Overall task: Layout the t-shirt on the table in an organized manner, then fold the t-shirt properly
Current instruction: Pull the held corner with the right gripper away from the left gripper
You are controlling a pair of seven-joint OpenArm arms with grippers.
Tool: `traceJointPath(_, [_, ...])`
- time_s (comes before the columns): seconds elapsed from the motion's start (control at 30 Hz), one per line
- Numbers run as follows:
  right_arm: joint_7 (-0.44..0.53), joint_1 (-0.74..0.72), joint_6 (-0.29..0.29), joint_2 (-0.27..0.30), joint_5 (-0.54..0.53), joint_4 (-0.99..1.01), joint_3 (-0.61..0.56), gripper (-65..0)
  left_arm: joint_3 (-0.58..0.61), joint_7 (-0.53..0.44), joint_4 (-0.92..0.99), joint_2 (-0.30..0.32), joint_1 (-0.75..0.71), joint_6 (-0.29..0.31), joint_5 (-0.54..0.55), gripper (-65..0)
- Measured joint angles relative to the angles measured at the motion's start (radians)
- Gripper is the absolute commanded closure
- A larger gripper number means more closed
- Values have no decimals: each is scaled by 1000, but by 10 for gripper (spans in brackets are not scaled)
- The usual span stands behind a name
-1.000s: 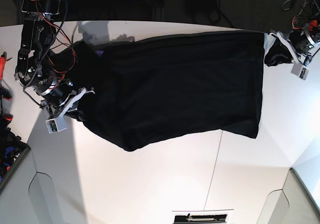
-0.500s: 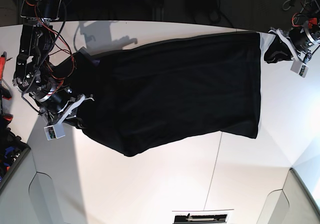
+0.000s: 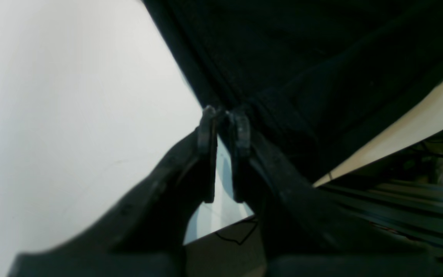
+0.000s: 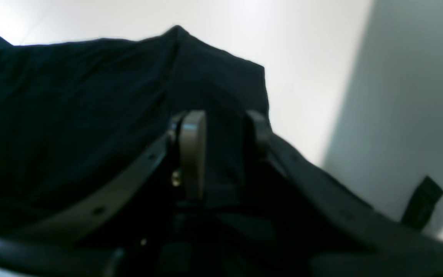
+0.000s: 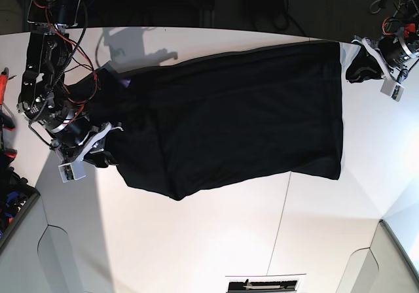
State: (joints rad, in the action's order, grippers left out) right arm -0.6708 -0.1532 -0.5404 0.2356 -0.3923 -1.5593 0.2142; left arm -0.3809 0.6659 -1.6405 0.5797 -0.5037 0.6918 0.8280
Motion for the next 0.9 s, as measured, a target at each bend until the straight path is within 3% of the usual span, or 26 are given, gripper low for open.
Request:
traceJointPath(0.23, [149, -8, 43, 0, 105, 130, 0, -178, 0, 0, 0, 0, 0, 0, 3, -72])
traceJointPath(0.4, [169, -81, 49, 0, 108, 261, 0, -182, 0, 0, 0, 0, 0, 0, 3, -72])
traceJointPath(0.57, [192, -172, 50, -1, 84, 378, 1, -244, 0, 0, 0, 0, 0, 0, 3, -72])
traceJointPath(0.9, [188, -189, 21, -73, 86, 465, 3, -244, 0, 0, 0, 0, 0, 0, 3, -72])
